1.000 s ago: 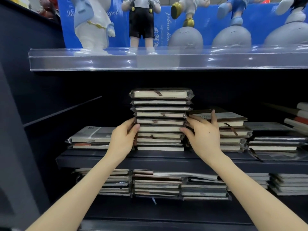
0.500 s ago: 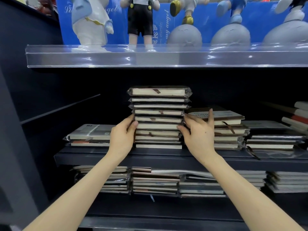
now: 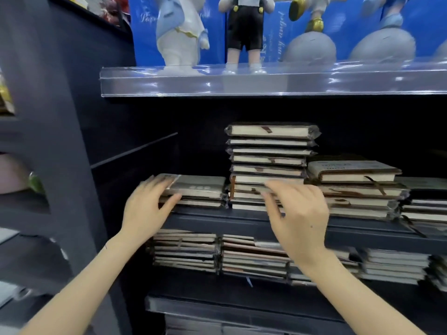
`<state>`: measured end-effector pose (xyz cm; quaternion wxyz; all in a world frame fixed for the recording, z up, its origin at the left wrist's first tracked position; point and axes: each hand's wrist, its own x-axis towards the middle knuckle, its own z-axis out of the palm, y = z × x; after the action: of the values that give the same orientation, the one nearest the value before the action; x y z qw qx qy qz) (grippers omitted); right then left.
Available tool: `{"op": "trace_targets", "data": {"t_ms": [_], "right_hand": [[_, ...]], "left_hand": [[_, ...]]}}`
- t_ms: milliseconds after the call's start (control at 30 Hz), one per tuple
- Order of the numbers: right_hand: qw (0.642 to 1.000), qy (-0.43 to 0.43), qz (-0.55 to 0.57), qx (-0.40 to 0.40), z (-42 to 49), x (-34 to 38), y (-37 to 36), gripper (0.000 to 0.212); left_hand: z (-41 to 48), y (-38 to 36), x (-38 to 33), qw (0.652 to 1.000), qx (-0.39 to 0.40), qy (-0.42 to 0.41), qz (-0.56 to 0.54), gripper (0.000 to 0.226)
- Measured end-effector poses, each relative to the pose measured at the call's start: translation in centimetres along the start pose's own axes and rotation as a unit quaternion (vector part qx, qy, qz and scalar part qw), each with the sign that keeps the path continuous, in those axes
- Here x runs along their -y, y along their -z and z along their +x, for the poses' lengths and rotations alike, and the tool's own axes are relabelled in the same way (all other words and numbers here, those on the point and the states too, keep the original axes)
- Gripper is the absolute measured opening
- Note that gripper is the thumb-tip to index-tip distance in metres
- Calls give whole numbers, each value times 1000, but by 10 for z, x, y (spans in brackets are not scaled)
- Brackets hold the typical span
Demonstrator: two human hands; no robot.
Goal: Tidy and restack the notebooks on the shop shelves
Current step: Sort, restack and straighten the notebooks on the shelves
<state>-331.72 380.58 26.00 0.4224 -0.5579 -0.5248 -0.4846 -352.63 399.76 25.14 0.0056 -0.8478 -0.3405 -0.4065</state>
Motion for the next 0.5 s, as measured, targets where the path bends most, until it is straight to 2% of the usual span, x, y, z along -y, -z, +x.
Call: {"op": "trace_targets", "data": {"t_ms": [100, 200, 267, 367, 500], "right_hand": [[992, 55, 83, 82, 3, 36, -21, 20], [980, 101, 72, 155, 10, 64, -54, 21], [968, 88, 41, 233, 19, 76, -76, 34], [933, -1, 0, 359, 25, 77, -104, 38], [956, -18, 2, 294, 24, 79, -115, 24]], "left_hand": [[6, 8, 25, 997, 62, 47, 26, 68], [11, 7, 40, 990, 94, 84, -61, 55], [13, 4, 46, 984, 83, 84, -130, 51], [14, 0, 46, 978, 47, 92, -184, 45], [17, -5, 45, 967, 20, 115, -229, 46]]}}
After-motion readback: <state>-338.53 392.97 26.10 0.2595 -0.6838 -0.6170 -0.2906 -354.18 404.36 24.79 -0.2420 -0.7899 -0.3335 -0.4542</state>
